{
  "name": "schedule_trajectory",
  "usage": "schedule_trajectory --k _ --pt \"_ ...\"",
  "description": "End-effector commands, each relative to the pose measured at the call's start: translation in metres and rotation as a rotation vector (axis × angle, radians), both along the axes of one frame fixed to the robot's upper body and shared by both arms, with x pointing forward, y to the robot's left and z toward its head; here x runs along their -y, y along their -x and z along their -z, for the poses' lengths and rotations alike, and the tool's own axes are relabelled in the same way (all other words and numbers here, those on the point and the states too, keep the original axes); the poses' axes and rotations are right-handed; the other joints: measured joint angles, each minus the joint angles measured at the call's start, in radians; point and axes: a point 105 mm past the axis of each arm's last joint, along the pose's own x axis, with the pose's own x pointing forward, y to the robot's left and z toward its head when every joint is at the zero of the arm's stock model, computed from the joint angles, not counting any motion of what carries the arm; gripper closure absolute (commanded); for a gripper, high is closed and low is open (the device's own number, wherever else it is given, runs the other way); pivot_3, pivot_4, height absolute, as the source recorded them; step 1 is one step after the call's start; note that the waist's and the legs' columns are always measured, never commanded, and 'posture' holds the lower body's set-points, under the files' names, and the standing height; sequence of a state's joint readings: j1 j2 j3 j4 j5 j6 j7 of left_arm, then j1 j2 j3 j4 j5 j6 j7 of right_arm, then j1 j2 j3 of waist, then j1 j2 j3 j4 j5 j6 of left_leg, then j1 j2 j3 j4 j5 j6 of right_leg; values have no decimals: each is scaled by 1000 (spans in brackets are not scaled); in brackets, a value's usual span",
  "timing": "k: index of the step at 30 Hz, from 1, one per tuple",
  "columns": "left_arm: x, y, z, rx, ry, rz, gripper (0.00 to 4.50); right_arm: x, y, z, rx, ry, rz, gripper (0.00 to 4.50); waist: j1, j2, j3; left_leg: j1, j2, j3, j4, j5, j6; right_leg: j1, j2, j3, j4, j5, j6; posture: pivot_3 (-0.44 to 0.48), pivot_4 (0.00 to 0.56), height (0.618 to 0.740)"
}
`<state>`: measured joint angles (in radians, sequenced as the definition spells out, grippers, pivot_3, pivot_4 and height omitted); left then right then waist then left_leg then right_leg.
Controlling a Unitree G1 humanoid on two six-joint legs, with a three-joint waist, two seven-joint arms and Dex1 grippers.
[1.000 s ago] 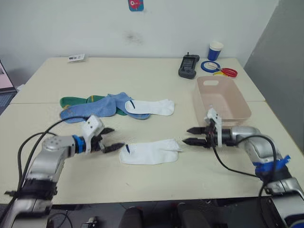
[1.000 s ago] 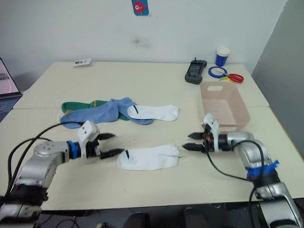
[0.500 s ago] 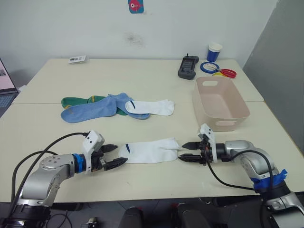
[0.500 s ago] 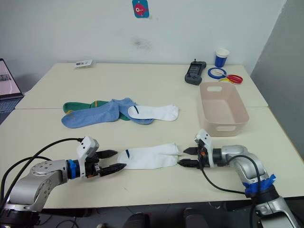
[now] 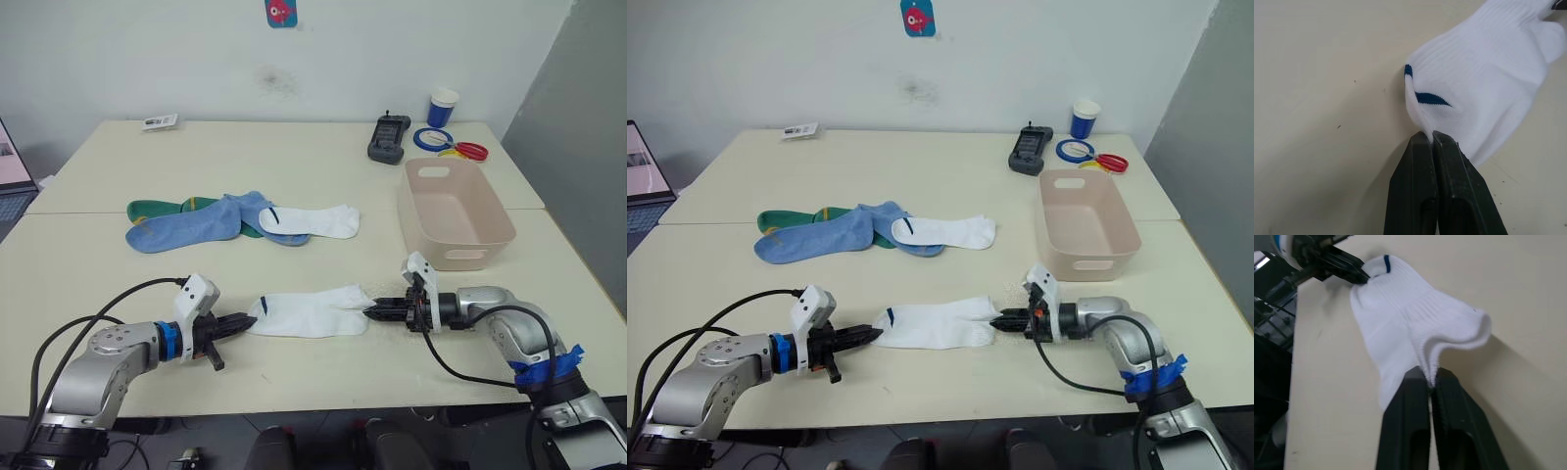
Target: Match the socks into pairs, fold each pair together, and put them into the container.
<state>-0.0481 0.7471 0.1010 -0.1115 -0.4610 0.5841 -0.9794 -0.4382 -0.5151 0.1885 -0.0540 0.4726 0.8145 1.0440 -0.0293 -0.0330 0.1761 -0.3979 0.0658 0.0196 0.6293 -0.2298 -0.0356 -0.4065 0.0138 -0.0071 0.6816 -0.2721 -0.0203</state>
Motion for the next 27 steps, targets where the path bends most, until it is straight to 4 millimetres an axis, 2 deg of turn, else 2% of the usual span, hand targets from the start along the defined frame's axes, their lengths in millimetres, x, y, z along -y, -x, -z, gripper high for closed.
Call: schedule_trajectory --k 1,5,10,16,19,22,24,27 --pt "-5 7 -7 -26 -5 34 4500 -5 10 -24 -54 -80 -41 4481 0 0 0 0 0 0 0 0 0 0 0 0 0 0 0 0 150 740" --pt "-10 11 -17 -71 34 36 4500 -6 19 -28 -180 -105 -33 4481 0 0 0 0 0 -1 0 0 0 0 0 0 0 0 0 0 150 740" --pt "-12 15 -21 -107 44 32 4500 0 25 -13 -262 -15 -2 4481 1 0 0 -1 0 -1 0 0 0 0 0 -1 0 0 0 0 150 740" --pt "-7 16 -3 -120 9 13 4500 5 27 2 -314 27 38 4481 0 0 0 -1 0 -1 0 0 0 0 0 -1 0 0 0 0 150 740" --pt "-3 16 0 -108 19 3 4500 9 17 9 -269 53 103 4481 1 0 0 -1 0 -1 0 0 0 0 0 -1 -1 0 0 0 150 740" --pt "-3 14 -1 -93 29 -8 4500 13 14 10 -259 59 126 3767 1 0 0 -1 -1 -1 0 0 0 0 0 -1 -1 0 0 0 150 740" --pt "-3 16 -3 -90 38 0 4070 17 12 9 -250 60 141 3102 1 0 0 -1 -1 -1 0 0 0 0 0 -1 -1 0 0 0 150 740" --pt "-16 12 -6 -70 19 -46 3282 25 11 4 -235 54 158 2086 1 0 0 -1 -1 -1 0 0 0 0 0 -1 -1 0 0 0 150 740"
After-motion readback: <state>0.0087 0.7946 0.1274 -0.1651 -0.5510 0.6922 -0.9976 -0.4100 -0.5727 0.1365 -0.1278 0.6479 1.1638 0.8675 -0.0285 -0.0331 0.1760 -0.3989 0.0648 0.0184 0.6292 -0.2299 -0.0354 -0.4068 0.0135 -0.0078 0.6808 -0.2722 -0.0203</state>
